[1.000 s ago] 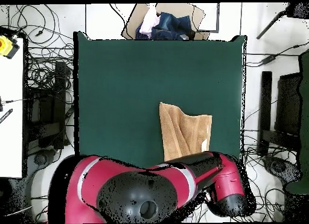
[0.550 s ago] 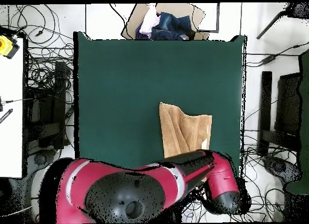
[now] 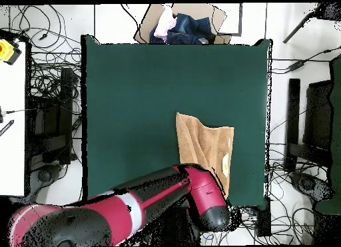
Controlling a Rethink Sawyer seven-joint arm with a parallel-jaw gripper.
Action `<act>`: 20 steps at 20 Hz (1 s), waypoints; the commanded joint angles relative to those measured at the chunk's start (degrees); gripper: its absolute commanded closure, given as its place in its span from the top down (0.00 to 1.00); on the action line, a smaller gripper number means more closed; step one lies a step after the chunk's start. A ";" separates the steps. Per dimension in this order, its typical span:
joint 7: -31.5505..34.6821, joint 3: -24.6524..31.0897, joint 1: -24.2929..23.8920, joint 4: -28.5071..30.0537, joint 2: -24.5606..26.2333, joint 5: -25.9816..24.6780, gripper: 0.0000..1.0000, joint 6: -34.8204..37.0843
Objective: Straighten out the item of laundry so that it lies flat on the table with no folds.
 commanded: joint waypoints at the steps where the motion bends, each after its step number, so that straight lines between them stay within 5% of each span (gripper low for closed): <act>1: 21.88 5.21 2.93 0.14 2.00 5.84 1.00 1.26; 11: 5.09 10.62 -8.47 -3.76 5.51 12.52 1.00 6.76; 20: -5.42 14.41 -13.66 -5.43 7.41 20.11 1.00 11.84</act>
